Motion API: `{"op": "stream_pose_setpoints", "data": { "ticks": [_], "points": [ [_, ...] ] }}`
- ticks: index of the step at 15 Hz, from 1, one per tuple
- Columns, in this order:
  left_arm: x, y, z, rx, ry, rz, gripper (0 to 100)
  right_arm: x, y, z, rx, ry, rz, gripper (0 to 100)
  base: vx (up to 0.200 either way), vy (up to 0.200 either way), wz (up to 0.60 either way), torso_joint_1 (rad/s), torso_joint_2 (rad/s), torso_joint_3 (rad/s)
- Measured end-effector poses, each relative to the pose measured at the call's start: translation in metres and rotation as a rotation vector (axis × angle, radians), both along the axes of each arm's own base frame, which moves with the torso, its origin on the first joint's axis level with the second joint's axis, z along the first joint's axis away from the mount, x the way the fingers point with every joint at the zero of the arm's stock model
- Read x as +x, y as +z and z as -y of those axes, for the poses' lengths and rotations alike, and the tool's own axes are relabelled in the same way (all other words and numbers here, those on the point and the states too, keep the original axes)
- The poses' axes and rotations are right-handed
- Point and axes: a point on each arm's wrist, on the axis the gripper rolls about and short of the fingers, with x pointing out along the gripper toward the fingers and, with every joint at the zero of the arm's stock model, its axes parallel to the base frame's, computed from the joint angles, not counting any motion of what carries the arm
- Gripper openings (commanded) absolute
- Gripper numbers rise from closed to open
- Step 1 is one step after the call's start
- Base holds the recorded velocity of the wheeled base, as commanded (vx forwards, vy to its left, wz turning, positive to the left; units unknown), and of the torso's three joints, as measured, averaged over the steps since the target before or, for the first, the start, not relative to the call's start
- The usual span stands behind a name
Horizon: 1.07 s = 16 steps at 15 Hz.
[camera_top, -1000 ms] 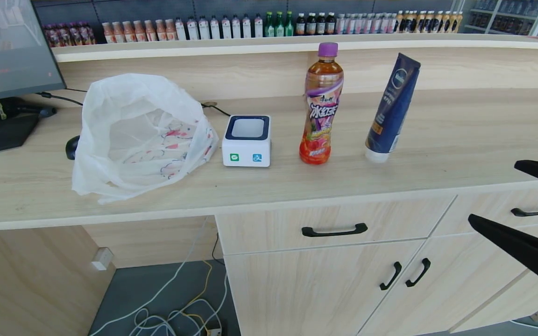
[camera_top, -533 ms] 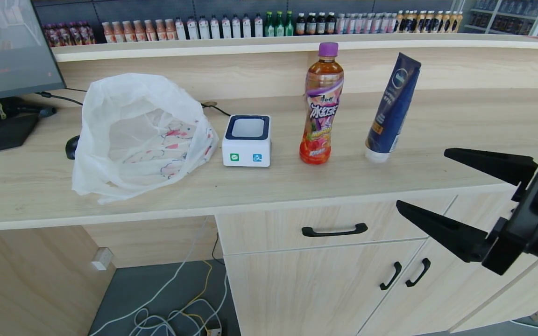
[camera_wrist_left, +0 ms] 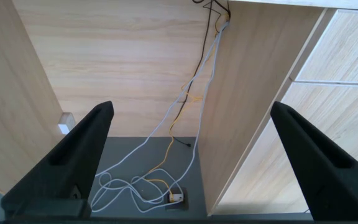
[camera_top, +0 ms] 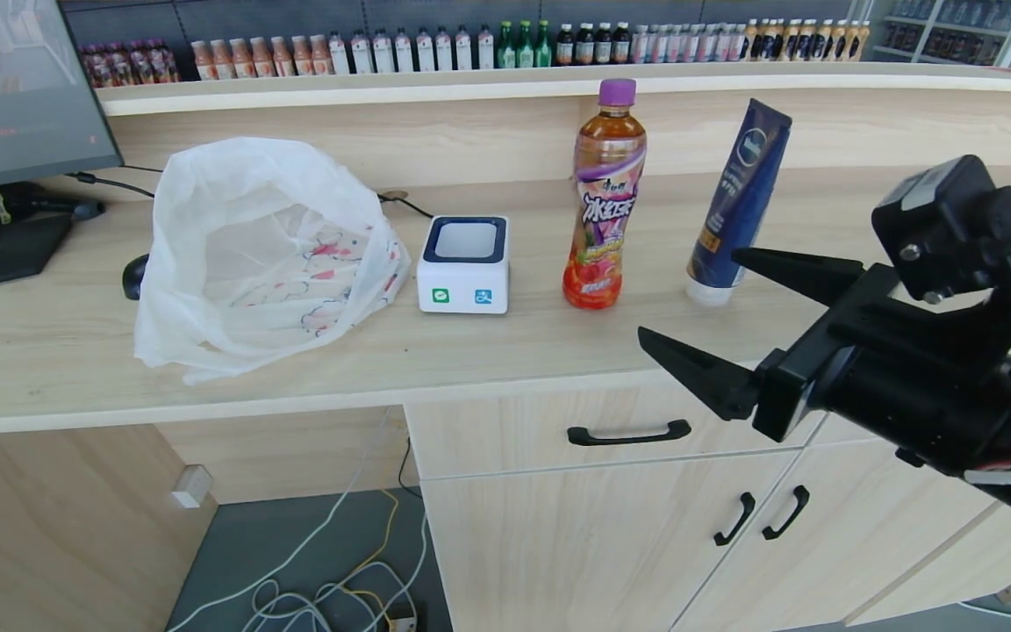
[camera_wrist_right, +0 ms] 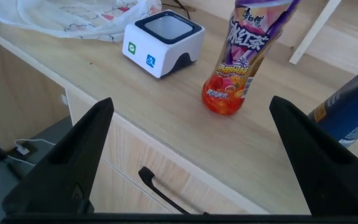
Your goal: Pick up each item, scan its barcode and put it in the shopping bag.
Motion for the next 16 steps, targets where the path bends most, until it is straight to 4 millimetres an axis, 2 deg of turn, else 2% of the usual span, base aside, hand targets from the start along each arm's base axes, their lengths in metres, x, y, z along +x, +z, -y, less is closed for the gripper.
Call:
{"op": "stream_pose_setpoints", "data": {
  "ticks": [10,16],
  "points": [
    [0.000,0.000,0.000,0.000,0.000,0.000,100,0.038,-0.011,-0.031,0.185,-0.143,-0.050,100,0.000,0.000,0.00,0.000,0.00,0.000],
    [0.000,0.000,0.000,0.000,0.000,0.000,100,0.064,-0.007,-0.050,0.230,-0.170,-0.025,100,0.000,0.000,0.00,0.000,0.00,0.000]
  ]
}}
